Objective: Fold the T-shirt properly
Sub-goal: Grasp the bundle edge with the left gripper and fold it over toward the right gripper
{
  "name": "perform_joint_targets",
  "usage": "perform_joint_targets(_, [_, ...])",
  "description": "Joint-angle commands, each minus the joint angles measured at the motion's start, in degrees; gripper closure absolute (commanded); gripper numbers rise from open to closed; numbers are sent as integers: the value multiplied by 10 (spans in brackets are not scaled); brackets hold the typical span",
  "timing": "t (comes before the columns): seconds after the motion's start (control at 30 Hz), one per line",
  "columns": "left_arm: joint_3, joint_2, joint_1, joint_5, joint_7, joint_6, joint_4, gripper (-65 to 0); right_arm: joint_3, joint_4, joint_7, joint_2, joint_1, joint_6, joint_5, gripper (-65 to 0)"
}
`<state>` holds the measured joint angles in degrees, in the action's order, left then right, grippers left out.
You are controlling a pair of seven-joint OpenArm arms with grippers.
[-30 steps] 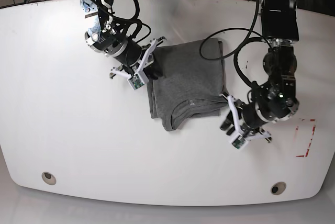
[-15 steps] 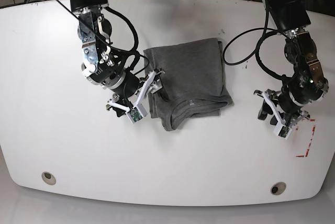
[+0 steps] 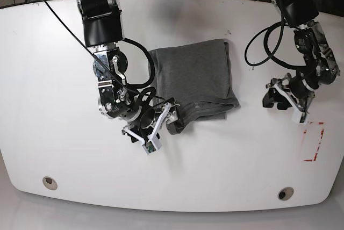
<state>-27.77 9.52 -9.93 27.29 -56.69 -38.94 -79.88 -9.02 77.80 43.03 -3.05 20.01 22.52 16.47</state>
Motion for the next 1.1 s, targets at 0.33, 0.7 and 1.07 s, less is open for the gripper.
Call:
perform_joint_targets(0.33, [28,-52,-73,24,29,-1,103,-310,2,-89,-81,6,28,4,8,-488])
perform_joint_targets(0.7, [64,-78,-64,25,28,-1,104,-308,2,-89,-81,6,27,4,8,-488])
perform_joint_targets(1.07, [65,-83,-44,25,28,-6,106,-307,1,-89,-81,6,25,4,8,-487])
